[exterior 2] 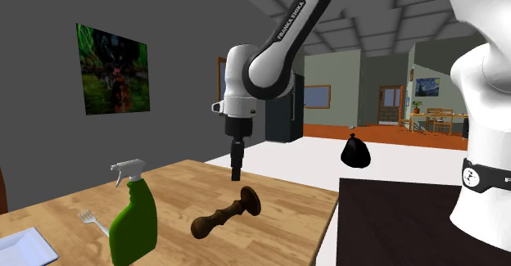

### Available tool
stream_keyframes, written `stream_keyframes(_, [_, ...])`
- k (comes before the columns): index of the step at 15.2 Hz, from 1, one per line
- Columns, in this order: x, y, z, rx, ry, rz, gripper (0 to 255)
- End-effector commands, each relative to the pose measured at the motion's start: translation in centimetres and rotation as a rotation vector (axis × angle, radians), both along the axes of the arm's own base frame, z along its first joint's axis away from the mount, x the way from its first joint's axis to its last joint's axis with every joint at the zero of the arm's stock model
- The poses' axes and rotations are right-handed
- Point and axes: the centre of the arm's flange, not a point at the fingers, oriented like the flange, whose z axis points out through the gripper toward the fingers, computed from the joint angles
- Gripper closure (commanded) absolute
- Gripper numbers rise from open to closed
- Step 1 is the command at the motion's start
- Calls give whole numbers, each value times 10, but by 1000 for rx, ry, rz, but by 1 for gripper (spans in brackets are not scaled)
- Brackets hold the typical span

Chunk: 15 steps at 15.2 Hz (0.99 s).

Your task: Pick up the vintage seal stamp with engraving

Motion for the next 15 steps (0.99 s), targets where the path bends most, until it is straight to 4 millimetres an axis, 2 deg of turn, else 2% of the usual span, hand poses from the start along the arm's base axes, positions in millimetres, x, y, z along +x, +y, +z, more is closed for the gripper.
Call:
stream_keyframes(1, [11,-2,-23,-4,2,10,0])
stream_keyframes(8, [57,-17,-102,-20,10,45,0])
stream_keyframes(9, [57,-17,-103,-20,10,45,0])
stream_keyframes(15, [57,-17,-134,-20,10,45,0])
